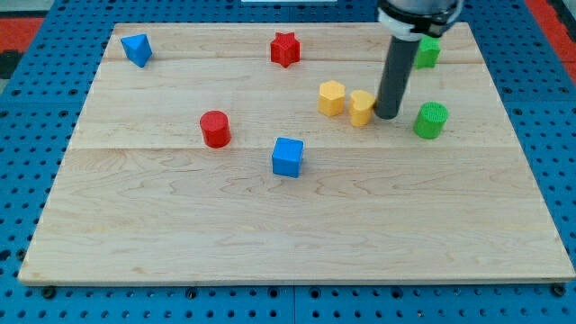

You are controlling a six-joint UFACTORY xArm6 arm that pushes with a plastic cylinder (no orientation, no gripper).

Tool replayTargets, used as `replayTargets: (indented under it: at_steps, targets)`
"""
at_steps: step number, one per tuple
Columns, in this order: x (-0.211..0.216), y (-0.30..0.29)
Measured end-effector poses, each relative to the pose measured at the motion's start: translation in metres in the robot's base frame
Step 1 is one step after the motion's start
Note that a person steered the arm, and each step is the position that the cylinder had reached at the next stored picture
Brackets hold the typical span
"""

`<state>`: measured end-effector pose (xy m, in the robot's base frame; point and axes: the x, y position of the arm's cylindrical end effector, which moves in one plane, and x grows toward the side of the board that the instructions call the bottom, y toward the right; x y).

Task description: Push yellow heart to the center left

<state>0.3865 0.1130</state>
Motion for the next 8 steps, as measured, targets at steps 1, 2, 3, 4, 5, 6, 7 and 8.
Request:
replayTargets:
  at_steps: [1, 2, 3, 4, 5, 6, 7, 8]
  targets:
    - [0.002, -0.017]
    - [0.003, 0.027]
    - [-0.006, 0.03]
    - [-0.019, -0.008]
    - [-0.021, -0.057]
    - [0.007, -0.096]
    - [0.015, -0.086]
    - [0.022, -0.066]
